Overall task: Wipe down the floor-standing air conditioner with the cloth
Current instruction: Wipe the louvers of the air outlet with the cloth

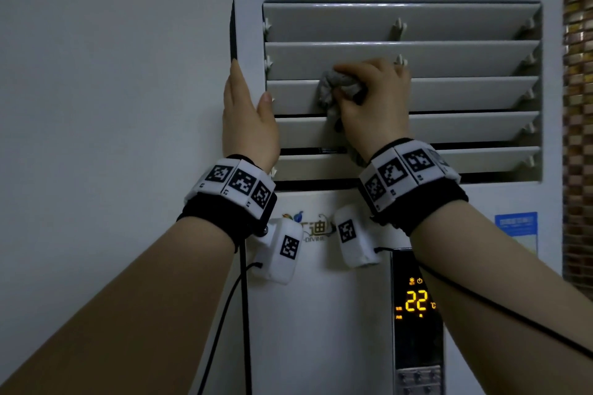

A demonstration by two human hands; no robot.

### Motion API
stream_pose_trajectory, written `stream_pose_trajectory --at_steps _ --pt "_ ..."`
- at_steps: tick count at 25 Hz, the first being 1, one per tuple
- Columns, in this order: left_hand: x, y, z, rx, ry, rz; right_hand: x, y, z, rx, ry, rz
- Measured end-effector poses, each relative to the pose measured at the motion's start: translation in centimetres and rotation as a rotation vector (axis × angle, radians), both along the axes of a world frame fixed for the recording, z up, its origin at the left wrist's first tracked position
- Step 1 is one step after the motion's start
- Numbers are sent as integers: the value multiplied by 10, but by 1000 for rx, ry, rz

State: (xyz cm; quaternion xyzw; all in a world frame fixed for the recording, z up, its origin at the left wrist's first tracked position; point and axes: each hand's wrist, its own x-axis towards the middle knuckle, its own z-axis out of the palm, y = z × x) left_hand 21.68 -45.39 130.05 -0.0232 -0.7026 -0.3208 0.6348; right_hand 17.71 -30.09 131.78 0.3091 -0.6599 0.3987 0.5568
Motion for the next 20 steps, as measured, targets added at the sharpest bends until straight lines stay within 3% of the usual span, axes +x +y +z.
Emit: stream_pose_trajectory --at_steps 6,10,14,18,20 --pt "1 2 -1 8 -7 -2 0 0 0 96 56 -21" --pt "-1 5 -1 21 -9 18 -8 16 -4 -87 -31 -93" --pt "-1 6 -2 9 -19 48 -3 8 -1 112 53 -31" --pt "1 9 -2 -12 -17 132 -12 28 -1 -53 -51 -116" --pt "1 14 -2 -21 -81 256 -10 24 -4 -36 -31 -98"
